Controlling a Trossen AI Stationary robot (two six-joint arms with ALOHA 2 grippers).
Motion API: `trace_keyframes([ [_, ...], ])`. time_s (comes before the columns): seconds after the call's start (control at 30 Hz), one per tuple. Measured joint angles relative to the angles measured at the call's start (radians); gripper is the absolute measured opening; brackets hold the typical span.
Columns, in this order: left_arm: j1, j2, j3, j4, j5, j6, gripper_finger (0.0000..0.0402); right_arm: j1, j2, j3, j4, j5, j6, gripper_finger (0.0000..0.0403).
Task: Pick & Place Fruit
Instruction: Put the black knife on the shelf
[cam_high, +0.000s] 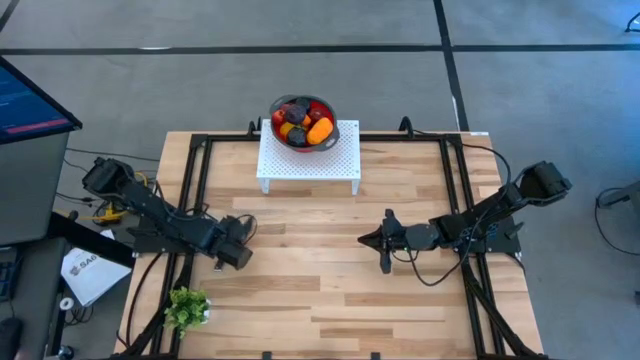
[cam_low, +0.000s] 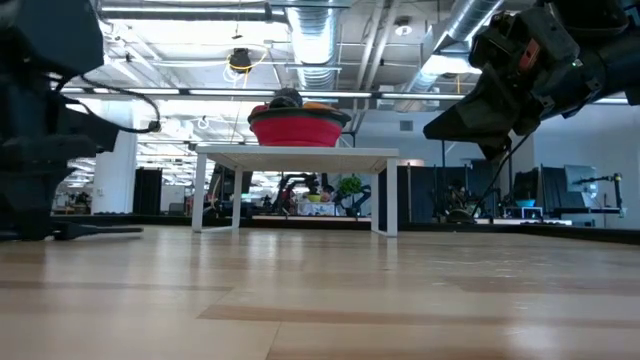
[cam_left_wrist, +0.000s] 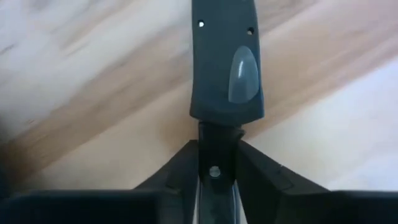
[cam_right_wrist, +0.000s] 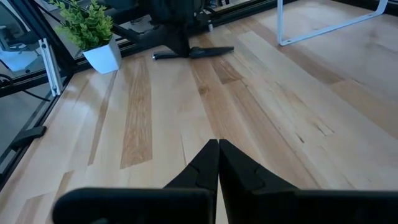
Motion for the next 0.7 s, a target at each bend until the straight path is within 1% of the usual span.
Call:
trace_keyframes([
  [0.1, 0.0, 0.0, 0.001, 0.104, 0.0, 0.056, 0.0065, 0.0, 0.0, 0.0, 0.0, 0.0, 0.0, 0.0005],
  [0.17, 0.0, 0.001, 0.0, 0.195, 0.008, 0.128, 0.0064, 0.0, 0.0, 0.0, 0.0, 0.0, 0.0, 0.0005],
  [0.23, 0.0, 0.002, -0.002, 0.337, 0.01, 0.213, 0.0069, 0.0, 0.0, 0.0, 0.0, 0.0, 0.0, 0.0005],
  [0.33, 0.002, 0.002, 0.0, 0.591, -0.001, 0.357, 0.0089, 0.0, 0.0, 0.0, 0.0, 0.003, 0.0, 0.0005],
  [0.43, 0.023, 0.002, 0.005, 0.8, -0.021, 0.5, 0.0092, 0.0, 0.0, 0.0, 0.0, 0.025, 0.001, 0.0005],
  [0.47, 0.038, 0.002, 0.018, 0.832, -0.023, 0.55, 0.0089, 0.0, 0.0, 0.0, 0.0, 0.03, 0.001, 0.0005],
  [0.53, 0.07, 0.002, 0.067, 0.84, -0.022, 0.653, 0.0082, -0.001, 0.0, 0.0, 0.005, 0.037, 0.002, 0.0005],
  [0.6, 0.11, 0.002, 0.127, 0.841, 0.0, 0.78, 0.0075, -0.001, 0.0, 0.0, 0.011, 0.044, 0.003, 0.0005],
  [0.7, 0.177, 0.002, 0.234, 0.781, 0.045, 0.953, 0.0075, -0.001, 0.0, 0.0, 0.013, 0.049, 0.003, 0.0005],
])
